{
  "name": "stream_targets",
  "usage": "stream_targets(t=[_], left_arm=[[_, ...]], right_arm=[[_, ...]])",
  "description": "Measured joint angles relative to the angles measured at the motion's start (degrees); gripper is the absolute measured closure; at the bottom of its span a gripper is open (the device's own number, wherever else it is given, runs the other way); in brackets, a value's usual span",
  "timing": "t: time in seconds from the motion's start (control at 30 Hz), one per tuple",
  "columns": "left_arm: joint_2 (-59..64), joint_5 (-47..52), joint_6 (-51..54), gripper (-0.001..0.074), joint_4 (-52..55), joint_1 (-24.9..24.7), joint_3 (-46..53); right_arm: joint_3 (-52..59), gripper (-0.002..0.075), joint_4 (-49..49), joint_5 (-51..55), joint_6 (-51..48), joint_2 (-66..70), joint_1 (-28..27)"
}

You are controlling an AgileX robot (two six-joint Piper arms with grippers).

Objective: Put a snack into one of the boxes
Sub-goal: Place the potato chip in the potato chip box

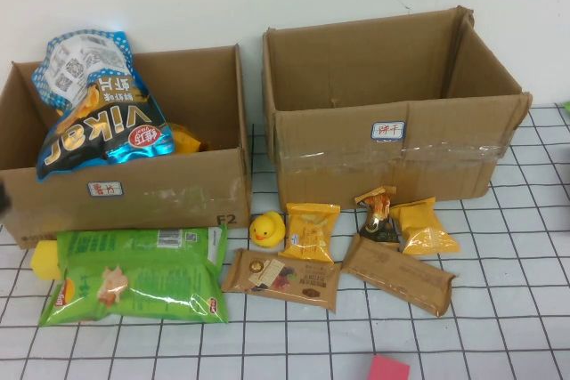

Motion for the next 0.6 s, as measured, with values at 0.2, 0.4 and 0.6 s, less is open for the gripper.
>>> stream_targets(t=[0.2, 0.4, 0.6], left_arm=[[-9.5, 0.2, 0.9, 0.0736, -2.1, -3.2, 8.1], [-9.3, 1.2, 2.5, 0.0736, -2.3, -4.2, 6.2], [2.6, 4.4, 4.9, 0.0736, -3.6, -4.2, -7.4]], right_arm=[[0.0, 0.0727, 0.5, 0.0, -0.2, 0.0, 0.0], [0.0, 0.0727, 0.7, 0.0, -0.3, 0.0, 0.0], [0.0, 0.0727, 0.8, 0.0, -0.3, 0.0, 0.0]])
